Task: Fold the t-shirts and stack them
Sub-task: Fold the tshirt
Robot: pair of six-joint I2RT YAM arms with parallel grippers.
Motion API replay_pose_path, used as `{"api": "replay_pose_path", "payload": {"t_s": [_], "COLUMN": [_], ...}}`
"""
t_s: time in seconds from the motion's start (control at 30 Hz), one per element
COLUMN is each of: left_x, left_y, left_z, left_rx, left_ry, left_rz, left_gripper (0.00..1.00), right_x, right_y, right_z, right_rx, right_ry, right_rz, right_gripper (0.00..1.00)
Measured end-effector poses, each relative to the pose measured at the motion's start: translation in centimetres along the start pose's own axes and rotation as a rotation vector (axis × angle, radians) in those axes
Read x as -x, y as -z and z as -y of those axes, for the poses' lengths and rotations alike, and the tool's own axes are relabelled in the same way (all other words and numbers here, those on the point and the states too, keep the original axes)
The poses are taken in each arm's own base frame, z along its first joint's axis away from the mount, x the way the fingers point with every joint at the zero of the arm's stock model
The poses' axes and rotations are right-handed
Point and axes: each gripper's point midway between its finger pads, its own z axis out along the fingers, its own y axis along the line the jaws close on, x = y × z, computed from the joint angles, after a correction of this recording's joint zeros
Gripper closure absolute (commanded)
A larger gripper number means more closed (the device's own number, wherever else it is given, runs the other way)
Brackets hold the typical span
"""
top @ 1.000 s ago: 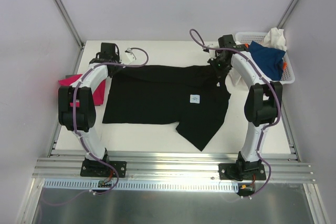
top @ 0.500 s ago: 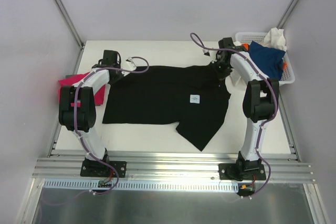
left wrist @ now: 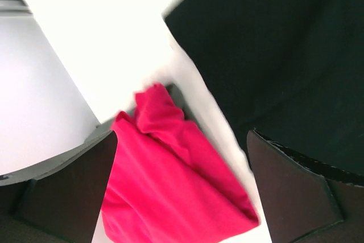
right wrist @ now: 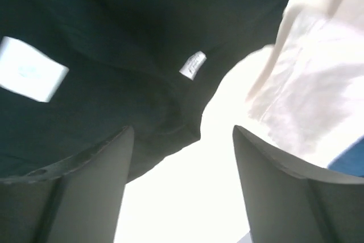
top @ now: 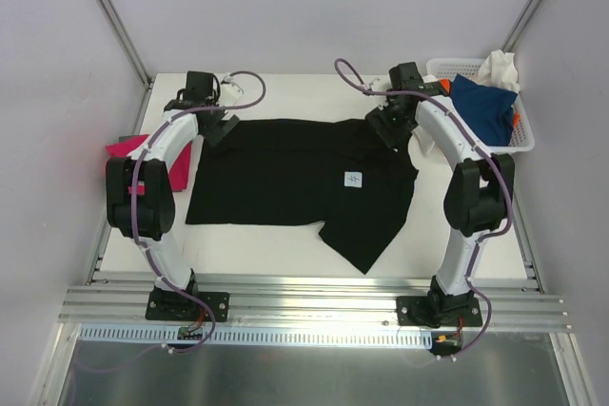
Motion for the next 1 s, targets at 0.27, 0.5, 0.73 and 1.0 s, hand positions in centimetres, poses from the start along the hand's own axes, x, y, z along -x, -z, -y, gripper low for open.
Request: {"api": "replay_pose_path", "payload": {"t_s": [0.27, 0.5, 0.73, 1.0], "left_x": [5.1, 5.5, 6.0, 5.8], "left_y": [4.8, 5.4, 6.0, 6.0], "left_z": [-0.6, 0.8, 1.8, 2.3], "left_rx": [0.027, 0.001, -0.012, -0.024], "left_ry": [0.154, 0.172, 0.15, 0.157], "left_rz": [0.134, 0.131, 0.129, 0.116], "left_gripper": [0.01, 0.01, 0.01, 0.01], "right_x": [6.2, 4.4, 0.4, 0.7], "right_y": [2.7, -1.8, -5.4, -8.3], "right_z": [-8.7, -14.1, -13.2, -11.4], "right_rx": [0.17, 0.343, 0.351, 0.278], "right_ry": [0.137, 0.149, 0.123, 0.166], "right_rz": [0.163, 0.042, -0.095, -0.12], "right_gripper": [0.4, 0.48, 0.53, 0.55]}}
